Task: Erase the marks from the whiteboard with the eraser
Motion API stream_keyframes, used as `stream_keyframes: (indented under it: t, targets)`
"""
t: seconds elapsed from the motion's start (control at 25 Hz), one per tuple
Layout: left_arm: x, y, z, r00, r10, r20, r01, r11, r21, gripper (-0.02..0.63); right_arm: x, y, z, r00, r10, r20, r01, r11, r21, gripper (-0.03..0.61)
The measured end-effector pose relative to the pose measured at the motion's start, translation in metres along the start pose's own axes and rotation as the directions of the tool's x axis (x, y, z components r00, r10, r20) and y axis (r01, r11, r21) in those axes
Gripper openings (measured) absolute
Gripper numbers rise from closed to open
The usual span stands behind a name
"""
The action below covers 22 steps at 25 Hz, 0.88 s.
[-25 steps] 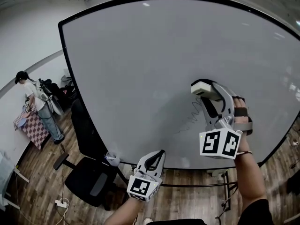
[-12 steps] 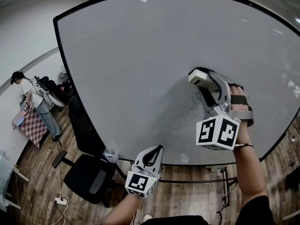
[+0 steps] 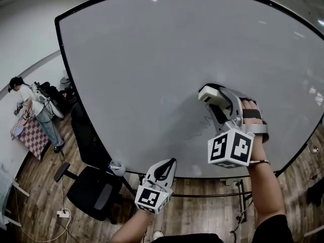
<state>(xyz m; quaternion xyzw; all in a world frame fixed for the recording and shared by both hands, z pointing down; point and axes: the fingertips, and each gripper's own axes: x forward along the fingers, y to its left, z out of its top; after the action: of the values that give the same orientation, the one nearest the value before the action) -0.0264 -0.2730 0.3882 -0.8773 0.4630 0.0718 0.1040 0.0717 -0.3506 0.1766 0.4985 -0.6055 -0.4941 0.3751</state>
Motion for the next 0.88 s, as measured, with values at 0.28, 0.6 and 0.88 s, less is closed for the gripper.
stream_keyframes:
  t: [0.28, 0.6, 0.88]
  targets:
    - [-0.002, -0.003, 0.001, 1.0, -0.007, 0.023, 0.007, 1.0, 0.007, 0.02, 0.002, 0.028, -0.006, 0.999, 0.049, -0.015, -0.049, 0.999, -0.001, 0.249]
    - [-0.002, -0.008, 0.002, 0.999, -0.028, 0.019, 0.028, 0.999, 0.018, 0.02, 0.003, 0.047, -0.012, 0.998, 0.068, -0.017, -0.067, 0.998, 0.006, 0.25]
    - [-0.005, -0.009, -0.001, 1.0, -0.025, 0.013, 0.024, 1.0, 0.015, 0.02, 0.002, 0.065, -0.012, 0.995, 0.099, -0.025, -0.098, 0.995, 0.013, 0.25]
